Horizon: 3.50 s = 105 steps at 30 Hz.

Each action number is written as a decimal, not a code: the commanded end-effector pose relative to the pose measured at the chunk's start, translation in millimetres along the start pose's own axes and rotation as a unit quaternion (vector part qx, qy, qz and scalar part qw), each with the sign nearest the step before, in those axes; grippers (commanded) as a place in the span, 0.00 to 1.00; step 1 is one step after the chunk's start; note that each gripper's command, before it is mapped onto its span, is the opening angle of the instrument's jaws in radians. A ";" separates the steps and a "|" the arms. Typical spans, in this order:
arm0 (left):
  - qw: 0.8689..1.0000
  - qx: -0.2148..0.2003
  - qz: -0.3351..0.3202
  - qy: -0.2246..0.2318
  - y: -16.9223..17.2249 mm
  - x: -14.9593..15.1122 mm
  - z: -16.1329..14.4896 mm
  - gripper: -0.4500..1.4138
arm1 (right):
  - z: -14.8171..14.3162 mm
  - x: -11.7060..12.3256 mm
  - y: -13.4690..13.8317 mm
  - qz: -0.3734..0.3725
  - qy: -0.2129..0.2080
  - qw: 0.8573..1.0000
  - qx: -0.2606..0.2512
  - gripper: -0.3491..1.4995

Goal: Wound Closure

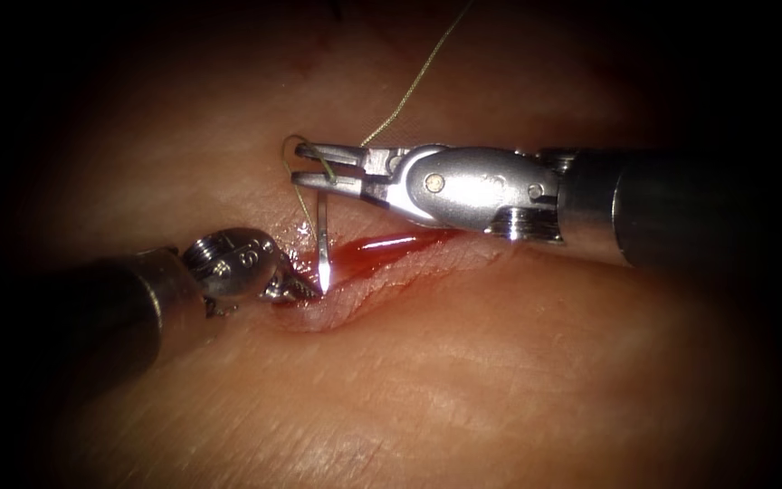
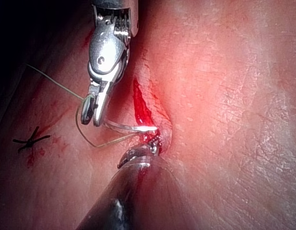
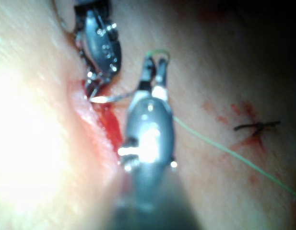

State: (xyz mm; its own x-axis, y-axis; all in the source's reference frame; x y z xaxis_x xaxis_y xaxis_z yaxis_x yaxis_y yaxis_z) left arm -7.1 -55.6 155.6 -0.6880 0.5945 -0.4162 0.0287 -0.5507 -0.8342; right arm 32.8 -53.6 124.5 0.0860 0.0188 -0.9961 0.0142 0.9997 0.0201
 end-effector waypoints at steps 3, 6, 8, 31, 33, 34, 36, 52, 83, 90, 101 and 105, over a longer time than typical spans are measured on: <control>1.000 -0.001 0.002 -0.001 -0.6 -0.1 0.2 0.30 | 0.8 -0.7 0.0 -0.002 -0.003 1.000 0.008 0.00; 1.000 0.000 0.002 -0.001 -0.7 -0.2 0.3 0.30 | 0.7 -0.7 0.8 -0.013 -0.009 1.000 -0.004 0.00; 1.000 0.000 0.002 0.000 -0.7 -0.2 0.5 0.29 | 0.6 -0.7 1.2 -0.021 -0.010 1.000 -0.008 0.00; 1.000 0.002 0.003 0.000 -0.5 -0.5 0.6 0.27 | 1.3 -2.3 -0.2 -0.033 -0.004 0.999 -0.003 0.00; 1.000 0.001 0.003 0.000 -0.5 -0.6 0.5 0.27 | 1.1 -2.4 -0.3 -0.031 -0.001 1.000 -0.001 0.00; 1.000 0.001 0.003 0.000 -0.5 -0.7 0.4 0.27 | 1.0 -2.5 -0.4 -0.026 -0.001 1.000 0.000 0.00; 1.000 0.001 0.003 0.000 -0.5 -0.7 0.4 0.27 | 1.0 -2.4 -0.5 -0.008 0.001 1.000 0.003 0.00; 1.000 0.001 0.003 0.000 -0.5 -0.7 0.4 0.28 | 0.6 -2.5 -1.0 0.103 -0.016 0.994 0.024 0.00; 0.997 0.068 -0.021 0.013 7.6 4.9 -3.5 0.27 | 0.8 -2.4 1.3 0.279 -0.055 0.959 -0.003 0.00; 0.998 0.063 -0.019 0.006 7.9 4.9 -1.3 0.26 | 0.8 -2.3 1.6 0.280 -0.055 0.959 -0.003 0.00; 0.998 0.057 -0.008 -0.005 6.5 2.5 0.0 0.23 | 0.9 -2.1 2.2 0.290 -0.055 0.955 -0.006 0.00; 0.998 0.057 -0.007 -0.007 6.4 2.3 0.2 0.23 | 1.0 -1.9 2.4 0.300 -0.054 0.952 -0.005 0.00</control>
State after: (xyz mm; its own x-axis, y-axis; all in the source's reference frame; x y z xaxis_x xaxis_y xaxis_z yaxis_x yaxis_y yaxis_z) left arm -8.2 -58.1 148.8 -0.6970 0.5959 -0.3989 -0.0648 -0.6064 -0.7925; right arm 32.9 -51.5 126.2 0.1799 0.5903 -0.7869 -0.0795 0.8060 0.5865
